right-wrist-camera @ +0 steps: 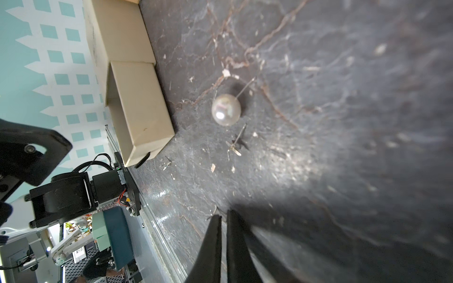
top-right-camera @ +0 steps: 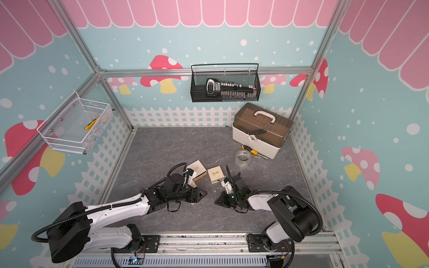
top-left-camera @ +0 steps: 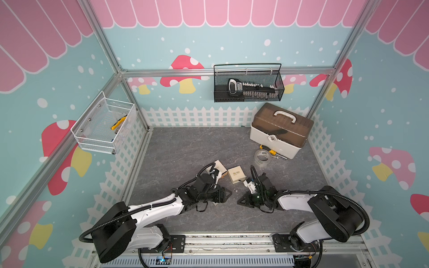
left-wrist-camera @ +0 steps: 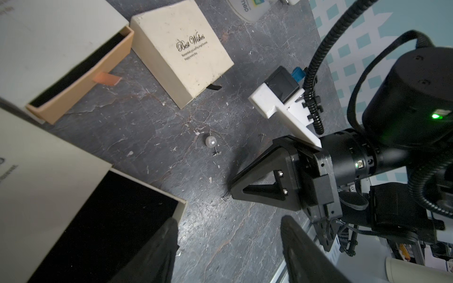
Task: Place the earrings into the drawer-style jewelry box
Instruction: Adjust the earring at the center of the board, then pick up the earring from the center of the board.
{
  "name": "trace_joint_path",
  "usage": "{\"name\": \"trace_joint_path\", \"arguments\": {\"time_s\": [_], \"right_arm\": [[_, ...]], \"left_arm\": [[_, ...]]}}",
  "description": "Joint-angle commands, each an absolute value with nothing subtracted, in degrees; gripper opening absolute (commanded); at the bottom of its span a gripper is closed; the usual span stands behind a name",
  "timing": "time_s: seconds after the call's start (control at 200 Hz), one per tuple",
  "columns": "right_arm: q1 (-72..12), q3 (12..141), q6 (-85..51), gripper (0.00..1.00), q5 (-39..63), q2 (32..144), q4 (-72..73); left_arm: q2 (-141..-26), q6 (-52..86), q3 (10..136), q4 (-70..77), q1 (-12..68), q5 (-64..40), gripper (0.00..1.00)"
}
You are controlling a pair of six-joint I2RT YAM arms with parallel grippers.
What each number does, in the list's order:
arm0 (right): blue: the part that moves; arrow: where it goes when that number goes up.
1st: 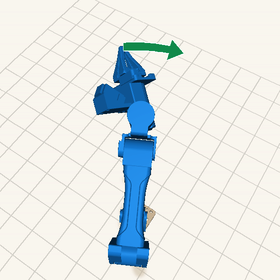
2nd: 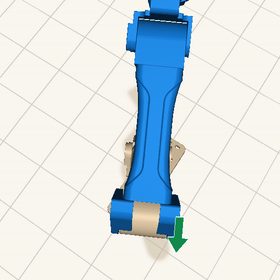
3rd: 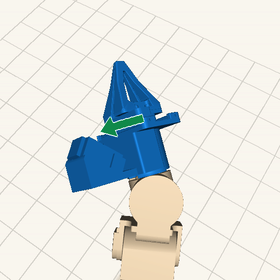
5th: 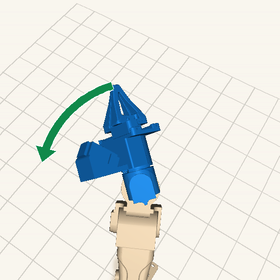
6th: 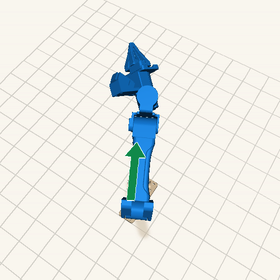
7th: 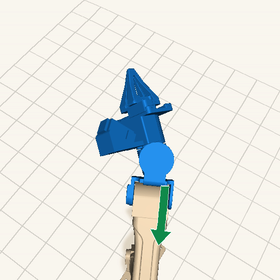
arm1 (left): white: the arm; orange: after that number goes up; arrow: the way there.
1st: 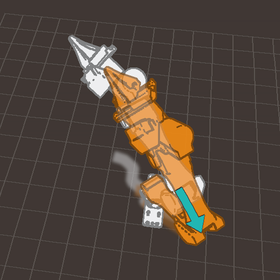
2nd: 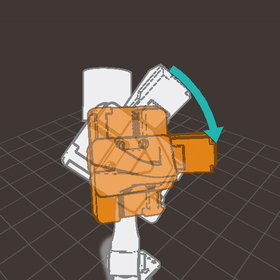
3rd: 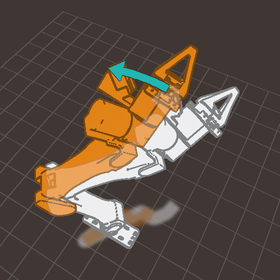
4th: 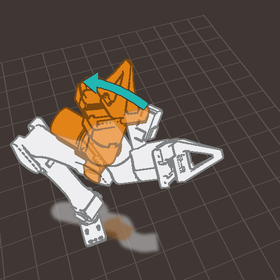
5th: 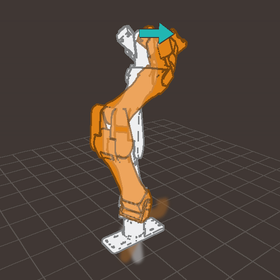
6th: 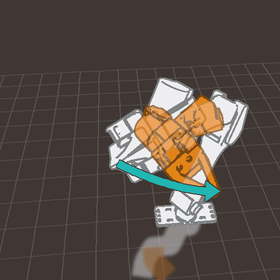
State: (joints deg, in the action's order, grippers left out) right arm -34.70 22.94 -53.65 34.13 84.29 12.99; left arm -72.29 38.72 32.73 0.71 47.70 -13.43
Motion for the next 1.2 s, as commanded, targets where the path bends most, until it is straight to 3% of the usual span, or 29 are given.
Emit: {"name": "trace_joint_path", "arguments": {"time_s": [0.0, 0.28, 0.46, 0.74, 1.196], "right_arm": [[-34.31, 22.6, -51.85, 0.1, 29.01, 83.94, 4.04], [-35.89, 32.99, -41.44, 0.17, 16.35, 72.43, -19.3], [-40.19, 43.06, -36.06, 0.19, 12.76, 75.53, -30.67], [-44.94, 49.49, -34.91, 0.21, 15.1, 85.59, -32.3], [-45.88, 52.47, -34.38, 0.22, 17.89, 92.03, -30.99]], "left_arm": [[-72.39, 38.04, 34.06, 0.11, 47.99, -11.82, 0.67], [-63.9, 42.11, 29.25, 0.29, 47.99, -7.22, 0.69], [-63.68, 45.97, 24.72, 6.15, 47.99, -9.53, 0.72], [-69.15, 49.82, 21.07, 18.25, 47.99, -12.75, 0.71], [-71.0, 48.7, 19.86, 22.01, 47.99, -14.22, 0.71]]}}
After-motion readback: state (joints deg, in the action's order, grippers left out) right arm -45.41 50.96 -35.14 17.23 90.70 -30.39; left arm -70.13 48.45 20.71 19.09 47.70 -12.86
